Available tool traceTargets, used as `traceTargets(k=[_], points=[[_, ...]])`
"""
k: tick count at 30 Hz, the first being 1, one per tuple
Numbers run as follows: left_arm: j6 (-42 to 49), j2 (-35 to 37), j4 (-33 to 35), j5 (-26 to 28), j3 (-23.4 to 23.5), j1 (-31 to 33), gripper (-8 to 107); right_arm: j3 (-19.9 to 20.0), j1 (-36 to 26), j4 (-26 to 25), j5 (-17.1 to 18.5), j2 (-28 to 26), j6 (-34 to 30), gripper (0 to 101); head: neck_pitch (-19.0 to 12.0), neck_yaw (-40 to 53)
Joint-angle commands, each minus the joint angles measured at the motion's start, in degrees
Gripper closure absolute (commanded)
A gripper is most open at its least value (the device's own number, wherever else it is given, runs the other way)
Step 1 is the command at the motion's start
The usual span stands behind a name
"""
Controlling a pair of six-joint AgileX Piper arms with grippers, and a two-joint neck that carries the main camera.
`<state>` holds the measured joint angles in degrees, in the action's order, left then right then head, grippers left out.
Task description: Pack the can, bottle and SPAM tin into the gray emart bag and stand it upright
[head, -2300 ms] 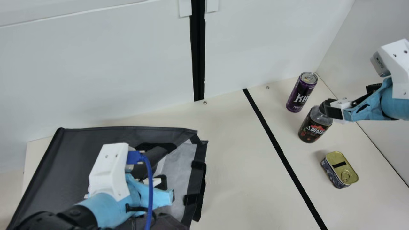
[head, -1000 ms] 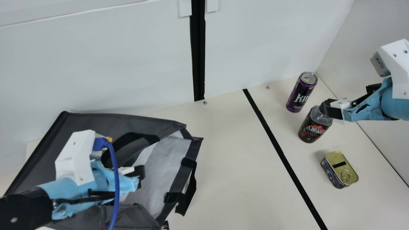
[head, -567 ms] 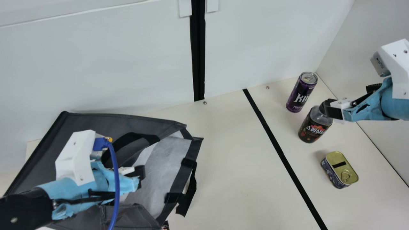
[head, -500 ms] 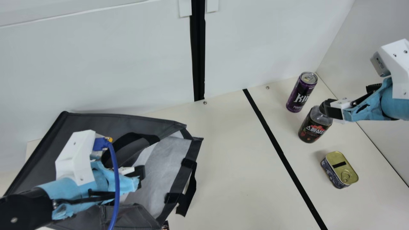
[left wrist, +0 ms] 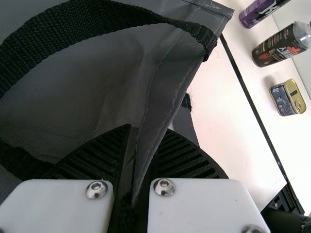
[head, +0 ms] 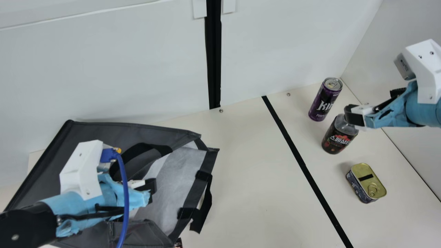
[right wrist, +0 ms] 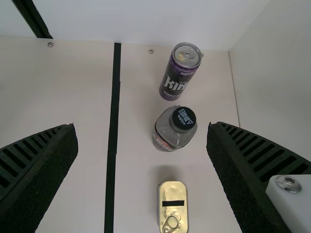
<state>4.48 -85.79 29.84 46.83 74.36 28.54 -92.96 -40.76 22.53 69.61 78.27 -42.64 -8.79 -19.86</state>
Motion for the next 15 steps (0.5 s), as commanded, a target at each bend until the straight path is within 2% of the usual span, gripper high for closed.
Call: traceTargets(k=[1, 15], points=[[0.0, 0.0, 0.0, 0.0, 0.0, 0.0, 107, -1.9, 0.4, -0.6, 0.0, 1.2, 0.9, 6, -1.2, -0.1], [0.0, 0.0, 0.0, 0.0, 0.0, 0.0, 107, -11.4, 3.5, -4.4, 0.3, 10.1, 5.5, 6, -1.2, -0.1]])
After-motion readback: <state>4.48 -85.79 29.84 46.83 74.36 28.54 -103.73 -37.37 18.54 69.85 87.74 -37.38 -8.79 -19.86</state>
